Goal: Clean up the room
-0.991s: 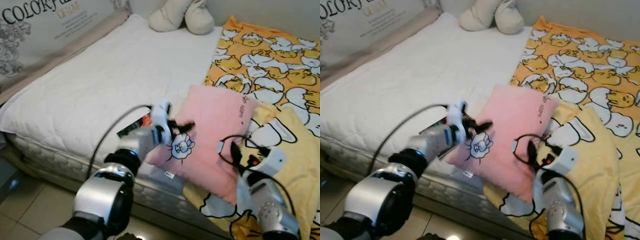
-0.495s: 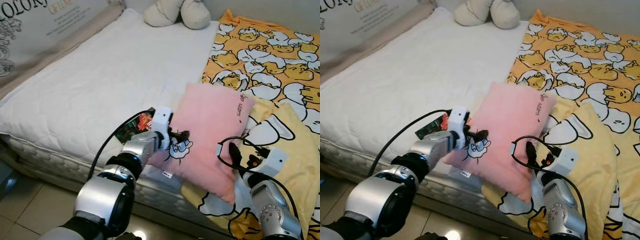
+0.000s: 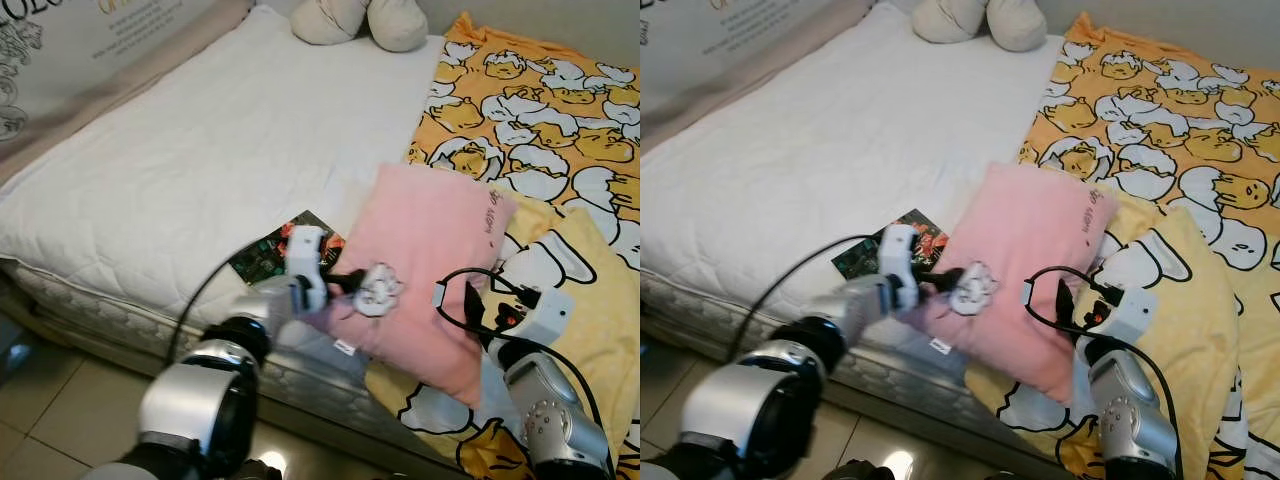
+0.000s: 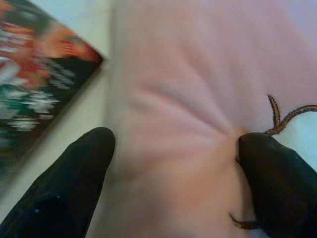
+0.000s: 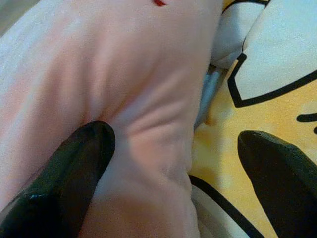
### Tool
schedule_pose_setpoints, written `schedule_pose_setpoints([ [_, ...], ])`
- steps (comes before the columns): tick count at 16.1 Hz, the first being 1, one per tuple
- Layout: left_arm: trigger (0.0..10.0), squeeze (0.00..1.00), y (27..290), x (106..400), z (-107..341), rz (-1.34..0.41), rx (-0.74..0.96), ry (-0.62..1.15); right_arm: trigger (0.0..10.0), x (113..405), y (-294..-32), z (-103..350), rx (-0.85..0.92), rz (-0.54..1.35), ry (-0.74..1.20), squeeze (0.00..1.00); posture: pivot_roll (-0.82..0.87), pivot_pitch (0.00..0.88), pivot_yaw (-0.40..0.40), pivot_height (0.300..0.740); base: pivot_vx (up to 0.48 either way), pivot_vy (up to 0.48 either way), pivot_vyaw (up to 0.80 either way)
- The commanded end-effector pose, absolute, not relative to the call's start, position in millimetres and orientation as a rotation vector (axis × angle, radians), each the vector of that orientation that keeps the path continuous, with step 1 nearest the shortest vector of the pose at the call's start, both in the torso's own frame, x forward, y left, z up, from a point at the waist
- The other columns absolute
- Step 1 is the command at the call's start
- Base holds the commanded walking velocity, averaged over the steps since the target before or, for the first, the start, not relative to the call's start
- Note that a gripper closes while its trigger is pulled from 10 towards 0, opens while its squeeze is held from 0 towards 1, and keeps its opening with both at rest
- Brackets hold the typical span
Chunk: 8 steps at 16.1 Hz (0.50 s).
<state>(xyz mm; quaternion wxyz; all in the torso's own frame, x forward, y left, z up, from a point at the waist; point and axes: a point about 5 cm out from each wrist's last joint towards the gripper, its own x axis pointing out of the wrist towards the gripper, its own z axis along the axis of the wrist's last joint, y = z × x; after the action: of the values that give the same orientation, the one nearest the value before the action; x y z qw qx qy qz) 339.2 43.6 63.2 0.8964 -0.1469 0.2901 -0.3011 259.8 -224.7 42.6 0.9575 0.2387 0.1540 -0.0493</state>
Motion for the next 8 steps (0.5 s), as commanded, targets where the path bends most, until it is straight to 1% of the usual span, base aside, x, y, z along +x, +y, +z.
schedule_pose_setpoints([
  [1, 10.0, 0.00, 32, 331, 57, -0.665, -0.318, 0.630, 10.0, 261, -218, 39, 0.519, -0.061, 0.344, 0.00, -0.09, 0.062, -0.012, 0.740, 0.000, 0.000, 0.00],
  [3, 10.0, 0.00, 17, 325, 55, -0.682, -0.308, 0.623, 10.0, 263, -215, 36, 0.549, -0.042, 0.371, 0.00, -0.10, 0.051, -0.013, 0.740, 0.000, 0.000, 0.00],
  [4, 10.0, 0.00, 15, 324, 54, -0.684, -0.304, 0.624, 10.0, 263, -214, 35, 0.554, -0.039, 0.376, 0.00, -0.11, 0.043, -0.010, 0.740, 0.000, 0.000, 0.00],
  [5, 0.0, 0.00, 14, 322, 51, -0.680, -0.270, 0.631, 0.0, 261, -211, 29, 0.585, -0.037, 0.407, 0.00, -0.11, 0.041, -0.004, 0.740, 0.000, 0.000, 0.00],
  [8, 0.0, 0.00, 18, 320, 47, -0.680, -0.245, 0.638, 0.0, 254, -208, 16, 0.649, -0.050, 0.462, 0.00, -0.11, 0.050, 0.003, 0.740, 0.000, 0.000, 0.00],
])
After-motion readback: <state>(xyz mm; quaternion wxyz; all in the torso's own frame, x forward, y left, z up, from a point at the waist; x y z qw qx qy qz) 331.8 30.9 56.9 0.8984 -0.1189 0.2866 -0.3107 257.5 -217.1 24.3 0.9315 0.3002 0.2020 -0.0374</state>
